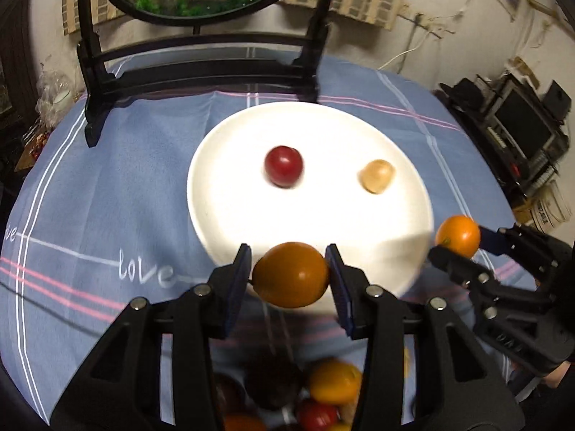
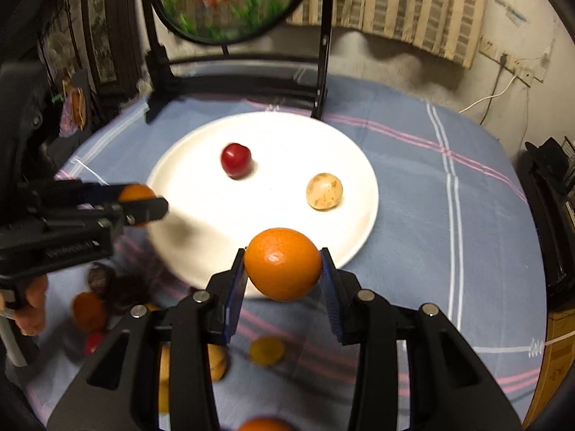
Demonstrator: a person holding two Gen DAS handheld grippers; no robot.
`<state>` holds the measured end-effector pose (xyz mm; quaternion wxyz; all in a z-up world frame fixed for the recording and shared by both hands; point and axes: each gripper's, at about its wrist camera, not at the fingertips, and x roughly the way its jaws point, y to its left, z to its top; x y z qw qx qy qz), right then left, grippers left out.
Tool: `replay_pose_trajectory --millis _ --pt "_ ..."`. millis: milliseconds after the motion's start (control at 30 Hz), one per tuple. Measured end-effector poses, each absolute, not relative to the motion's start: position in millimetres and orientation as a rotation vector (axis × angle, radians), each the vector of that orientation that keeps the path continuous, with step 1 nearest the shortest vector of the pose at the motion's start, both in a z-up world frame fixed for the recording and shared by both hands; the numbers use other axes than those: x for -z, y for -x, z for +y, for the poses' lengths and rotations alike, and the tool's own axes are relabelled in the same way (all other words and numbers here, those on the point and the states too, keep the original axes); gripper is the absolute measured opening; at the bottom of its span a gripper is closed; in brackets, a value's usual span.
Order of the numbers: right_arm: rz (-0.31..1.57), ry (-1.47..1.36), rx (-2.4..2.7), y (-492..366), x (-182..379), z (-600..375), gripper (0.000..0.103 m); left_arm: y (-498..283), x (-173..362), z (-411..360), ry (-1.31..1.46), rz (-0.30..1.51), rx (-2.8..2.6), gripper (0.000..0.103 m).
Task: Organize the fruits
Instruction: 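Carry both orange fruits onto the white plate and open both tools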
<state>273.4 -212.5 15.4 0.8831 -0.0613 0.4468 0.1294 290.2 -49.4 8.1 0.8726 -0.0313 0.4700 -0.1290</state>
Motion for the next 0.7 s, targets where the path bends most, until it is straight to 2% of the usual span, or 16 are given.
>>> replay_pose_trajectory --millis 400,467,500,633,700 --pt "1.016 0.116 -0.253 -340.3 33.5 -205.6 0.04 -353.5 31.5 -54.3 0.064 1.043 0.212 0.044" --pt "1.034 0.143 -0.245 -344.2 38.8 -201.5 0.04 -357.3 34.8 -55.3 0.073 1.045 0.201 0.052" --pt "1.035 0.16 -0.239 -344.4 40.1 -199.5 0.041 -358.1 34.3 -54.7 0.083 1.033 0.193 0.067" --pt "1.02 0.138 -0.236 -338.0 34.4 -203.1 0.041 -352.2 23.4 -51.0 0.109 0.993 0.206 0.077" --pt "0.997 0.111 -0.24 -332.0 26.5 -208.0 0.041 -343.9 14.1 -47.8 0.107 0.97 0.21 0.078"
